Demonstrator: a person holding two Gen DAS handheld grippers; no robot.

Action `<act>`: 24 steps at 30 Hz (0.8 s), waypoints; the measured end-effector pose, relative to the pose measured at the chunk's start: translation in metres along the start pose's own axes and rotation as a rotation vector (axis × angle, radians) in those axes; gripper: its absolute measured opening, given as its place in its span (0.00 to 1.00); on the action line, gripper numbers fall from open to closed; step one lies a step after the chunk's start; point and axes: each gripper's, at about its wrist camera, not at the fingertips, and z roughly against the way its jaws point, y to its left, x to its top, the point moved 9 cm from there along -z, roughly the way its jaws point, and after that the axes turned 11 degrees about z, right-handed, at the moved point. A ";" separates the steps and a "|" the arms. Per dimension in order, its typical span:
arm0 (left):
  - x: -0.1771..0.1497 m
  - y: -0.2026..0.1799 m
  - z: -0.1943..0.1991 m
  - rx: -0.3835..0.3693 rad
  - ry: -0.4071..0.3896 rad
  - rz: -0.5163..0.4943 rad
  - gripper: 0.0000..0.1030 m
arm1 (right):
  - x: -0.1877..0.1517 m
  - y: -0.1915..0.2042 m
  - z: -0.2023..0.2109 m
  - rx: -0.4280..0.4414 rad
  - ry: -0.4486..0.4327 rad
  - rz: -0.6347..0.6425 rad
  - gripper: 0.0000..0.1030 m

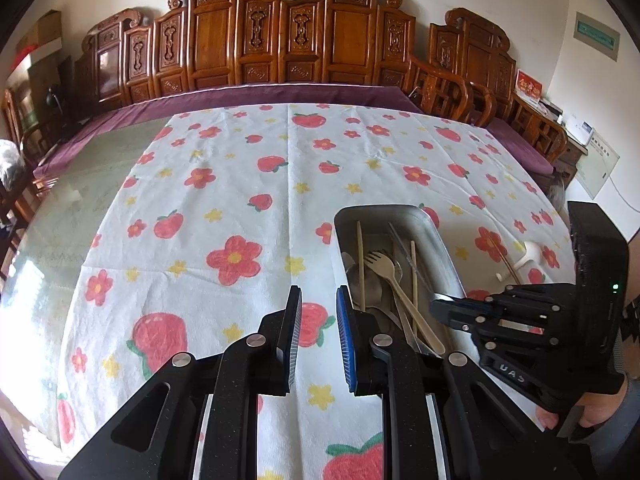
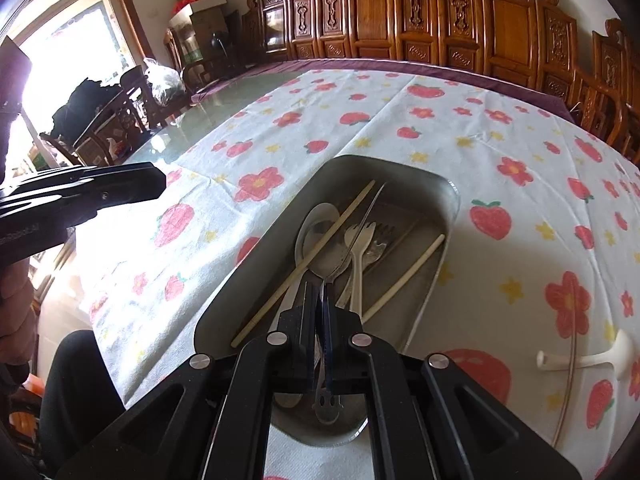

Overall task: Organize utensils
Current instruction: 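Lower the metal spoon into the tray and open the right tool, then grasp the last wooden chopstick beside the white ladle with the right tool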

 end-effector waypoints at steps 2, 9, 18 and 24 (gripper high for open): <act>-0.001 0.002 0.000 0.003 0.001 0.003 0.16 | 0.001 0.002 -0.005 0.010 -0.001 0.001 0.04; 0.002 0.009 0.002 0.000 0.002 0.016 0.16 | 0.002 0.009 -0.022 0.045 0.015 -0.012 0.04; 0.006 0.014 -0.004 -0.003 0.000 0.027 0.16 | 0.008 0.015 -0.034 0.071 0.020 -0.015 0.04; 0.004 0.013 -0.004 -0.004 -0.001 0.021 0.16 | 0.007 0.017 -0.033 0.081 0.013 -0.024 0.08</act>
